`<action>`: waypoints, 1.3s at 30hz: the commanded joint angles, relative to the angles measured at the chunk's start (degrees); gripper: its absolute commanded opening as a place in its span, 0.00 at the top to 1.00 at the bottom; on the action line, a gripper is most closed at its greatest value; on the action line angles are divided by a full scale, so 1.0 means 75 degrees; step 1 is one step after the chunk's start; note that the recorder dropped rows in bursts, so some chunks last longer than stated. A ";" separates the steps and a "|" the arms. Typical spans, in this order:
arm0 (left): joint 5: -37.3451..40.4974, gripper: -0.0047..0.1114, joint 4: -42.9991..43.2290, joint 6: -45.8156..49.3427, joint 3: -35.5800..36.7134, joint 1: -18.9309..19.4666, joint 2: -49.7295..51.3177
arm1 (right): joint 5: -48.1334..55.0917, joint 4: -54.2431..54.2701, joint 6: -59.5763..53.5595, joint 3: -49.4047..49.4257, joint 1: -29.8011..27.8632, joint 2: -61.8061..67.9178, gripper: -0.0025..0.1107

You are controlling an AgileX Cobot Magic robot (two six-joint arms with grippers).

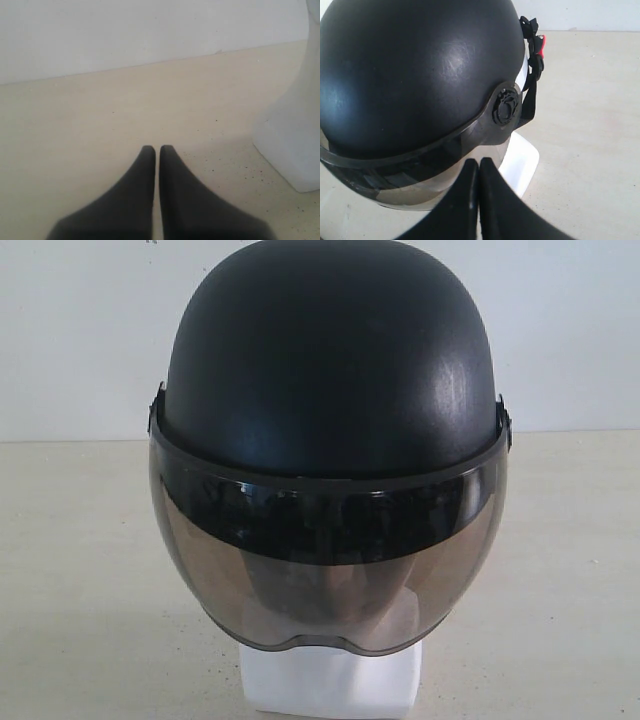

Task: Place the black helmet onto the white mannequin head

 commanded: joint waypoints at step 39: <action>-0.0015 0.92 -0.0115 -0.0003 0.0028 -0.0022 -0.0023 | -0.4839 0.0225 -0.1532 0.5039 -0.3200 -0.4795 0.98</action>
